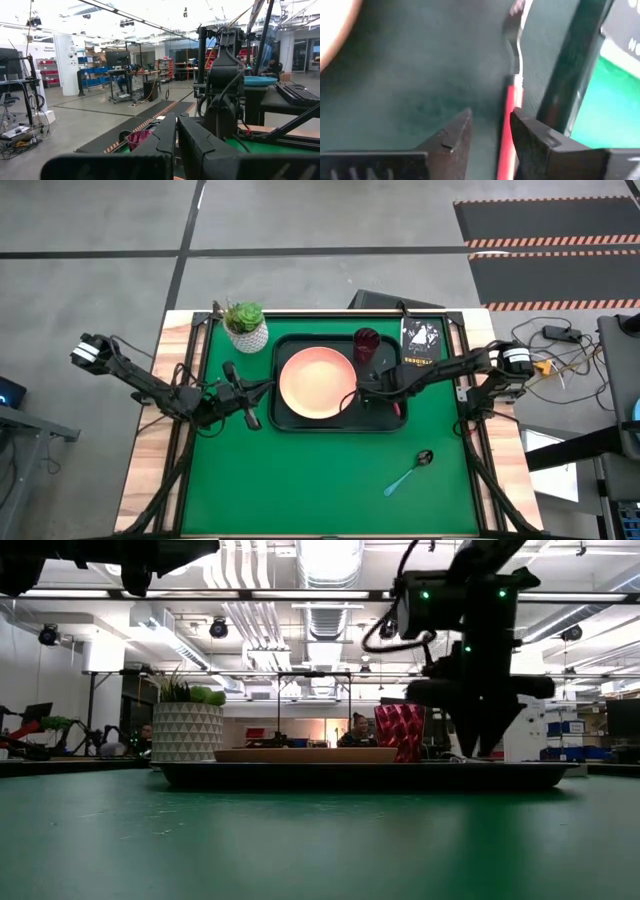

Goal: Pick and place plate/cup/fork/spoon on tray
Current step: Put the pink fork on the dark green serving tray to the right of the orange plate

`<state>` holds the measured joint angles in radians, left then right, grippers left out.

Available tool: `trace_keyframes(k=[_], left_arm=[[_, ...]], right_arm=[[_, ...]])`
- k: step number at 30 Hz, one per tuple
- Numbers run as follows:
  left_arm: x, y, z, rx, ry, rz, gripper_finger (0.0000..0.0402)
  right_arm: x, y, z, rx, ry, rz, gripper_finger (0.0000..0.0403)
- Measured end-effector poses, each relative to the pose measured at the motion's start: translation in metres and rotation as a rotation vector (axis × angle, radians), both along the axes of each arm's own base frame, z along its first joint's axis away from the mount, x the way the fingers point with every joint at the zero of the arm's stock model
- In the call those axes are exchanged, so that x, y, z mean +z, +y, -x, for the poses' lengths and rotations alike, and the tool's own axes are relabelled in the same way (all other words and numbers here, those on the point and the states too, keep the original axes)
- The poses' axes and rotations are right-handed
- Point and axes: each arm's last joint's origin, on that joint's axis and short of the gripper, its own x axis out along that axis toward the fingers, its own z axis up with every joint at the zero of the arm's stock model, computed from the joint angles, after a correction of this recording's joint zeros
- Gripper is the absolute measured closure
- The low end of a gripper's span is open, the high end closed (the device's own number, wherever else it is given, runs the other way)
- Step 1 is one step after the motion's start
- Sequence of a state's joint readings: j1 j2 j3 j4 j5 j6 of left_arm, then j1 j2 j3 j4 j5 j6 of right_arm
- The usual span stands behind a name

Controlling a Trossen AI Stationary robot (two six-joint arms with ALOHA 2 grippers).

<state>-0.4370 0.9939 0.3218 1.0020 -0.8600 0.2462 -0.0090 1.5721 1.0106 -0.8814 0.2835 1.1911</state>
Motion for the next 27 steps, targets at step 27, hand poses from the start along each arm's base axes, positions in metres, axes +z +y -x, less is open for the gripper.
trace_keyframes(k=[27], left_arm=[[-0.002,-0.001,0.000,-0.015,0.000,0.040,0.0402]], right_arm=[[0.037,0.020,0.029,0.060,-0.416,0.302,0.0337]])
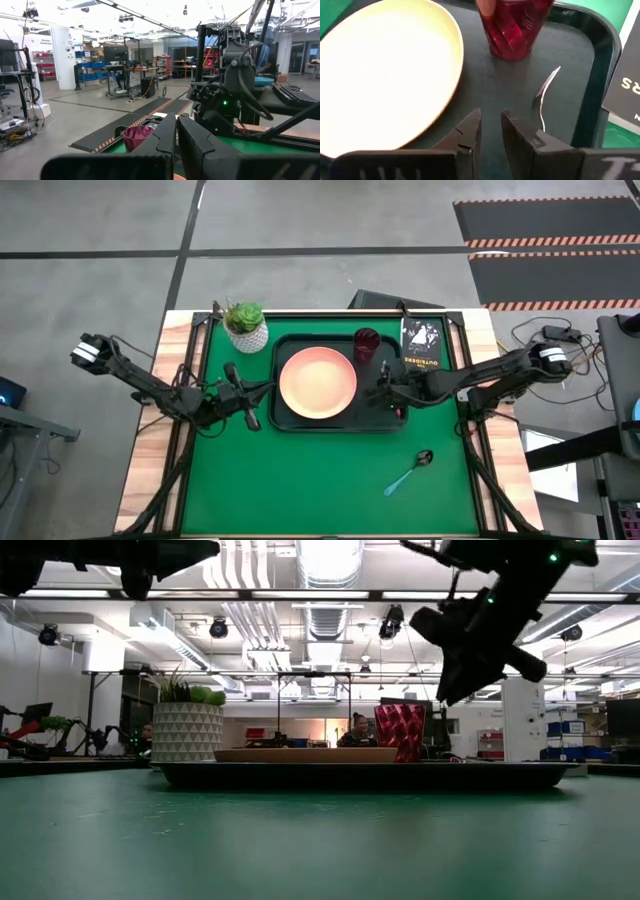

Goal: Pick and place plate/cup/fork/spoon on tray
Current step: Put the pink fork on the dark green serving tray to the right of the orange plate

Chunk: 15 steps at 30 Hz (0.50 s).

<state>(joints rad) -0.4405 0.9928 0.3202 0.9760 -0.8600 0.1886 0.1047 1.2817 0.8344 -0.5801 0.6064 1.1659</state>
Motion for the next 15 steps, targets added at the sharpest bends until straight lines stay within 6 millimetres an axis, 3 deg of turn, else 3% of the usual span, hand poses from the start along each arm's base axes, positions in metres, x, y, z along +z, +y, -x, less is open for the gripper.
trace_keyframes(k=[5,15], left_arm=[[0.000,0.000,0.000,0.000,0.001,-0.001,0.0402],[0.000,0.000,0.000,0.002,0.003,-0.007,0.0402]], right_arm=[[-0.019,-0.004,0.002,-0.018,-0.019,-0.002,0.0338],[-0.043,-0.023,0.003,-0.054,0.120,-0.053,0.0392]])
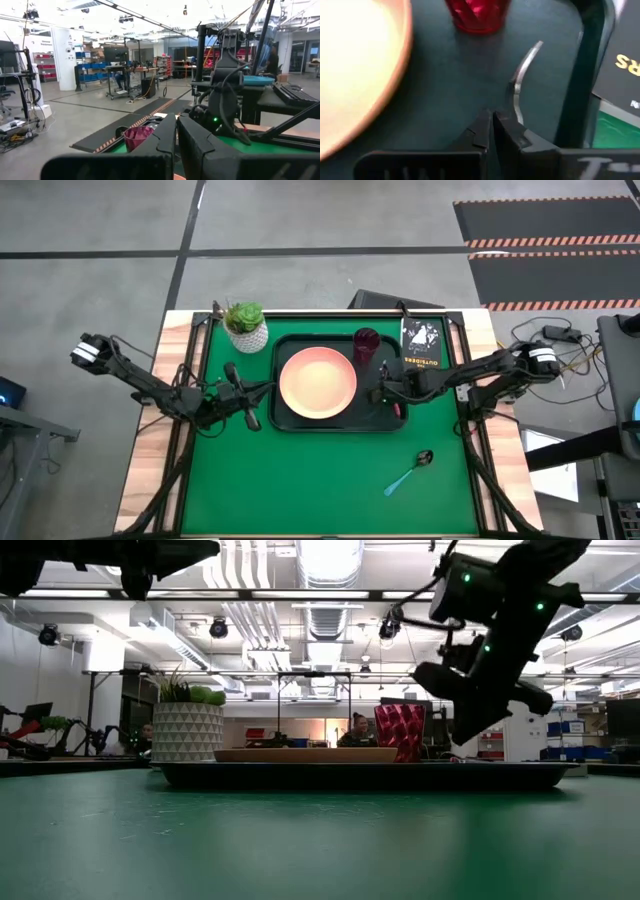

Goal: Pick and place plate/cup/fork/spoon on tray
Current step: Put the pink fork on the dark green serving tray to the right of the orange plate

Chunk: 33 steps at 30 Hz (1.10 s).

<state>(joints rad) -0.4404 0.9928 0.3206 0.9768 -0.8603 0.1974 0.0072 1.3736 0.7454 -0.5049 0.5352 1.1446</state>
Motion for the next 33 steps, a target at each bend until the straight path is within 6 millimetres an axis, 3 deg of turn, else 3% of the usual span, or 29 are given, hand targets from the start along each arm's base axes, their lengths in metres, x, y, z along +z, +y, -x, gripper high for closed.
trace_keyframes(k=[17,33], left_arm=[[-0.002,0.000,-0.001,0.000,0.017,-0.007,0.0402],[-0.002,0.000,-0.001,-0.001,0.017,-0.005,0.0402]], right_arm=[[-0.024,-0.013,0.019,-0.063,0.063,-0.070,0.0394],[-0.020,-0.013,0.007,0.001,-0.065,-0.050,0.0394]])
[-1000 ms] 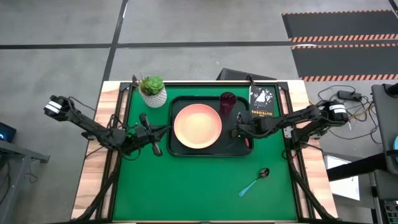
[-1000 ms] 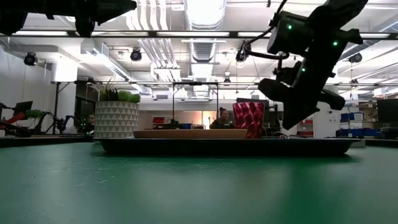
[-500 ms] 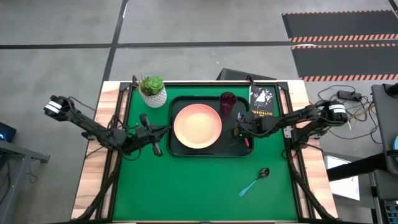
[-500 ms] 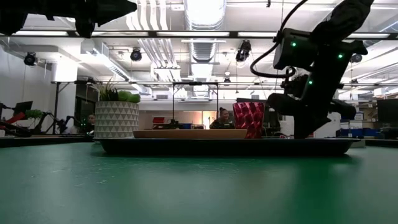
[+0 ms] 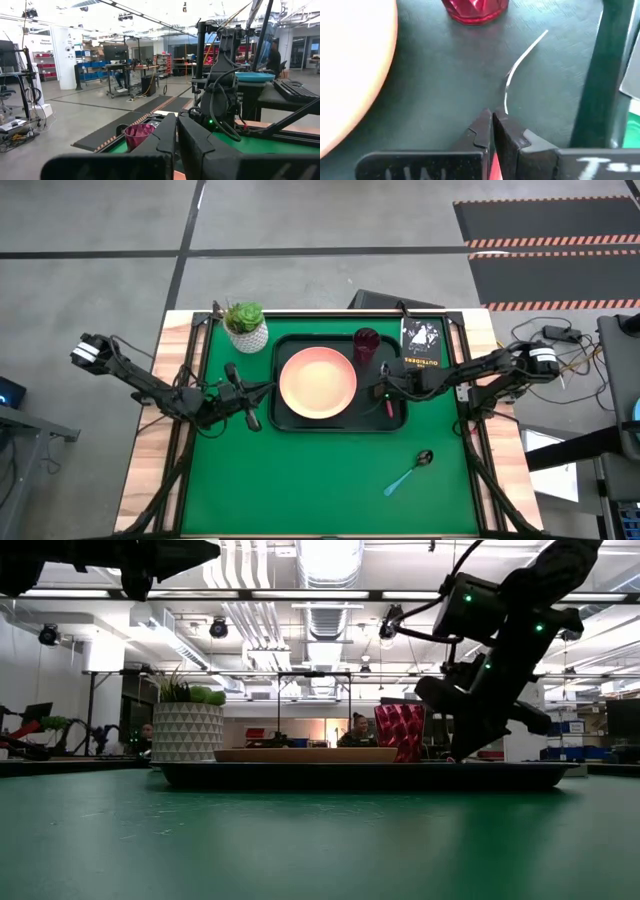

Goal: Pick and place plate/cup/fork/spoon on tray
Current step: Put the pink fork on the dark green serving tray to the right of the orange plate

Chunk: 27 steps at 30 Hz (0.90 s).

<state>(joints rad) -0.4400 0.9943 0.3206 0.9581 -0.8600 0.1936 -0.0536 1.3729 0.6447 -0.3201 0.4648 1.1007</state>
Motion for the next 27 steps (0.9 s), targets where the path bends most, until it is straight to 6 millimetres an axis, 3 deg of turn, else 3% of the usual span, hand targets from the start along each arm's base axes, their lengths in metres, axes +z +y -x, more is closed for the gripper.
trace_keyframes(k=[9,21,27], left_arm=[[0.000,0.000,0.000,0.000,0.003,-0.001,0.0402],[-0.001,0.000,0.000,0.001,0.008,-0.006,0.0402],[-0.001,0.000,0.000,0.001,0.013,-0.008,0.0402]], right_arm=[[0.012,-0.008,0.004,0.064,-0.025,-0.118,0.0383],[0.010,-0.006,0.008,0.052,0.001,-0.188,0.0269],[-0.001,-0.004,0.006,0.058,0.047,-0.201,0.0250]])
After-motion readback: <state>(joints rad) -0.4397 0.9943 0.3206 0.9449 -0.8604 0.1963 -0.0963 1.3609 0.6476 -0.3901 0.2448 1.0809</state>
